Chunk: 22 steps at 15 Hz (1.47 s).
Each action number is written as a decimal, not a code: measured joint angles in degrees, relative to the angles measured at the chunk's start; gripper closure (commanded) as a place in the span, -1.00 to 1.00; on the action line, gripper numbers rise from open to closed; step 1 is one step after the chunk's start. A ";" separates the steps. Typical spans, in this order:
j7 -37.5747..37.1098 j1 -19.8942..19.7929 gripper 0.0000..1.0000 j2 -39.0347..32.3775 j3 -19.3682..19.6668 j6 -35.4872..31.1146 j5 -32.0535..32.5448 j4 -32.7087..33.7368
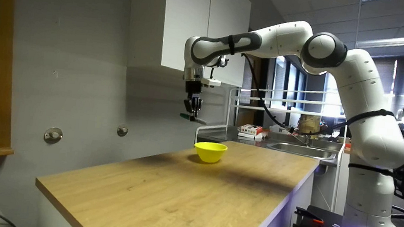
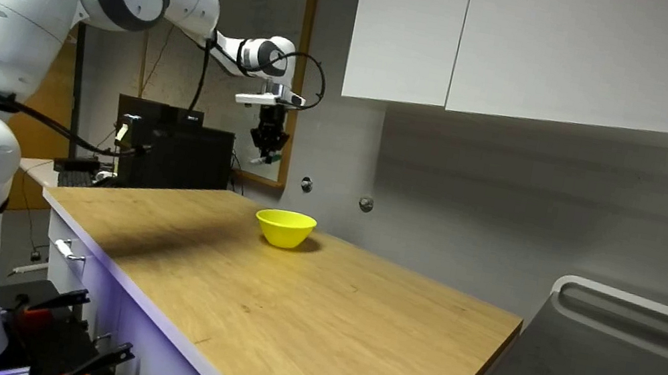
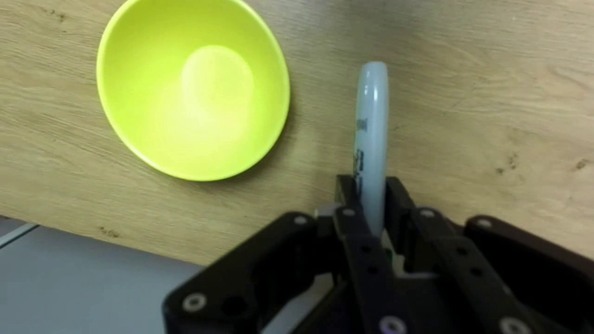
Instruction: Place marker into the yellow bowl
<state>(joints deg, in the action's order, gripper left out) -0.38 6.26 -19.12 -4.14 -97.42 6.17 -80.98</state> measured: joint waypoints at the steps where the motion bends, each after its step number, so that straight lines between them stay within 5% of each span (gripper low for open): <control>1: 0.02 -0.43 0.89 -1.59 0.52 1.09 0.00 2.62; 5: 0.22 -2.97 0.89 -5.96 2.37 3.03 -0.14 8.72; 11: 0.55 -7.24 0.88 -8.57 3.62 1.32 -1.85 8.76; 22: 1.30 -10.13 0.90 -8.84 3.79 -28.11 -8.84 -8.65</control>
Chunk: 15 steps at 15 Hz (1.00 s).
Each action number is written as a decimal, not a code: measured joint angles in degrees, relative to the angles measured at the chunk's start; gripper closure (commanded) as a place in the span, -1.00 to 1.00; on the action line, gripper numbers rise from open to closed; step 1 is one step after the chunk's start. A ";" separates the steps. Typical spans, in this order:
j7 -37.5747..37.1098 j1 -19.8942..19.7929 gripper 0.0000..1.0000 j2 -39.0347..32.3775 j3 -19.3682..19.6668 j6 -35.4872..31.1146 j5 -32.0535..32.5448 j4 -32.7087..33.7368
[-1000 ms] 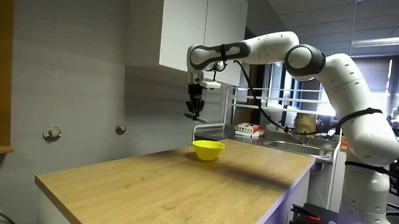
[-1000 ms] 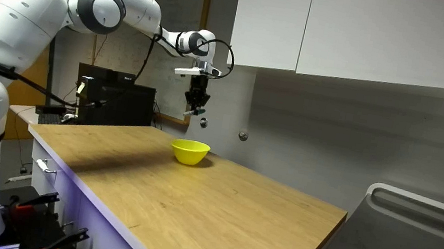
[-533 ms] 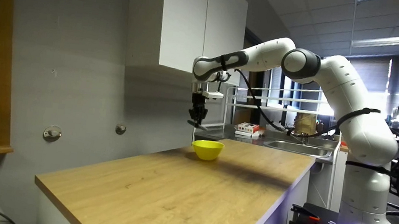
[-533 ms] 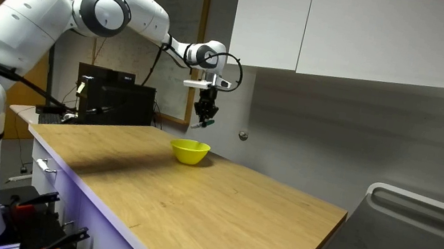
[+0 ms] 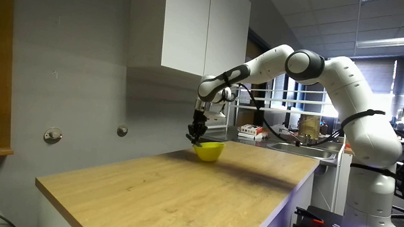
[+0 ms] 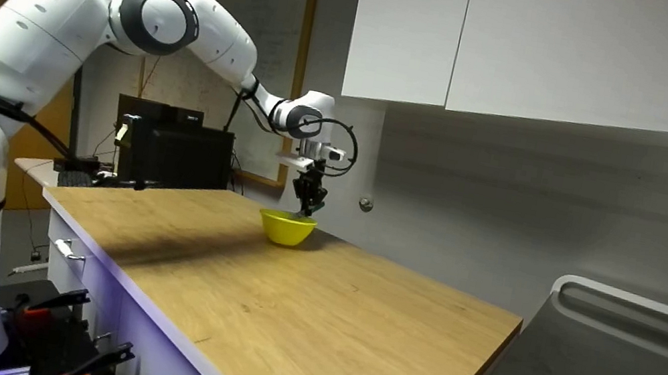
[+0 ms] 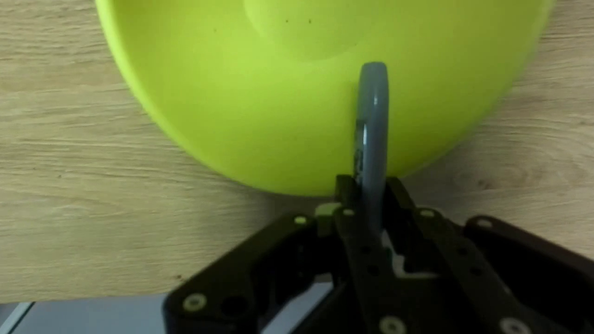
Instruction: Place marker into the yellow bowl
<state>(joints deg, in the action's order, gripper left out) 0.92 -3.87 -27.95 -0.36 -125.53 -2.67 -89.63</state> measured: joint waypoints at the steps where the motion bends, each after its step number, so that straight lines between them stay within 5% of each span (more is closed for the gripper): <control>1: 0.23 -0.08 0.90 0.35 0.00 -2.13 -0.51 -2.05; 2: 0.52 -0.18 0.90 0.83 -0.01 -4.04 -0.99 -4.09; 3: 0.90 -0.32 0.39 1.52 -0.01 -5.87 -1.57 -6.30; 4: 1.25 -0.46 0.13 2.34 -0.01 -7.36 -2.10 -8.36; 11: 4.81 -1.76 -0.89 11.22 -0.08 -12.29 -8.25 -20.83; 15: 5.82 -1.82 -1.00 17.02 -0.09 -12.48 -10.56 -25.94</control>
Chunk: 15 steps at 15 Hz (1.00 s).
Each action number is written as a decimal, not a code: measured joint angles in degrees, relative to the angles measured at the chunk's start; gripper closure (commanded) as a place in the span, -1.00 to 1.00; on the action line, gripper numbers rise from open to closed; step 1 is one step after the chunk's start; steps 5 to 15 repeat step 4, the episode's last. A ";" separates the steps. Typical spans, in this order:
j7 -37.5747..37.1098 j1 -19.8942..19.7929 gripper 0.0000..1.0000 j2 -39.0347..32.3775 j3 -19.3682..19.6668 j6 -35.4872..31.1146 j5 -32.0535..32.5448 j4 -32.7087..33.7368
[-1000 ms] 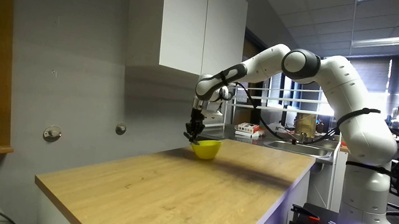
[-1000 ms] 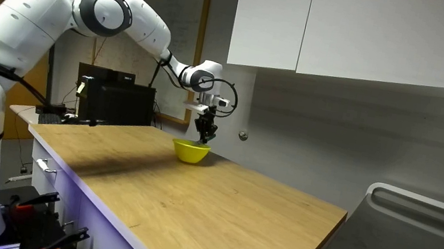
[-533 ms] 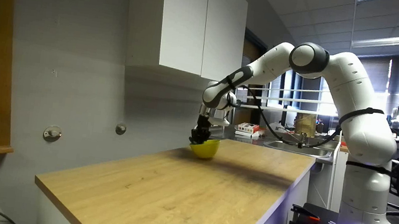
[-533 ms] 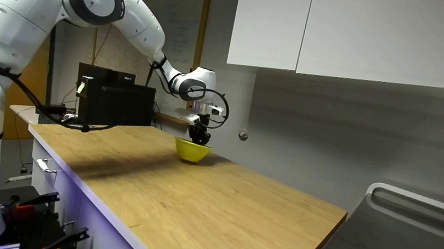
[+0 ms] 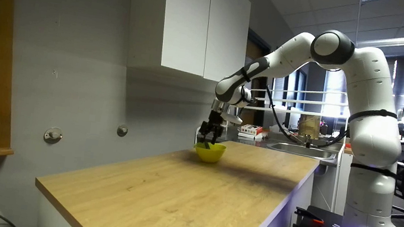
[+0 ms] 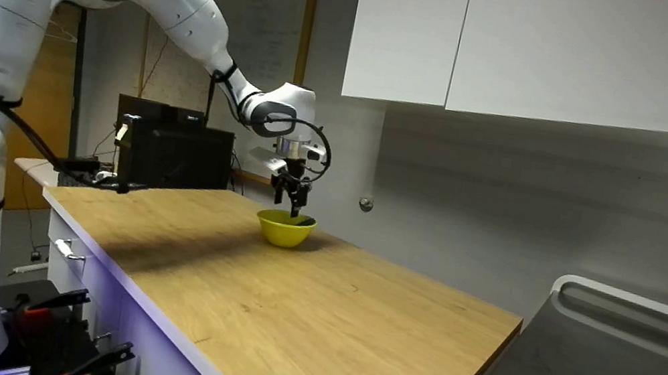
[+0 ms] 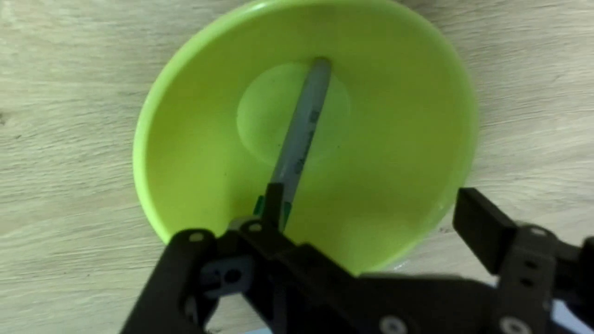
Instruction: Place marker into the yellow bowl
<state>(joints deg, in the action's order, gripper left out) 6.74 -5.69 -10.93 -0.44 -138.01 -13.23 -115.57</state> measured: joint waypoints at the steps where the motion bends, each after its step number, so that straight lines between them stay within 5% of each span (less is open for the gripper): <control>1: 0.04 0.09 -1.00 1.52 -0.01 0.04 -0.30 -1.29; 4: 0.04 0.83 -1.00 6.43 -0.04 1.30 -0.74 -5.02; 15: 0.04 0.83 -1.00 6.43 -0.04 1.30 -0.74 -5.02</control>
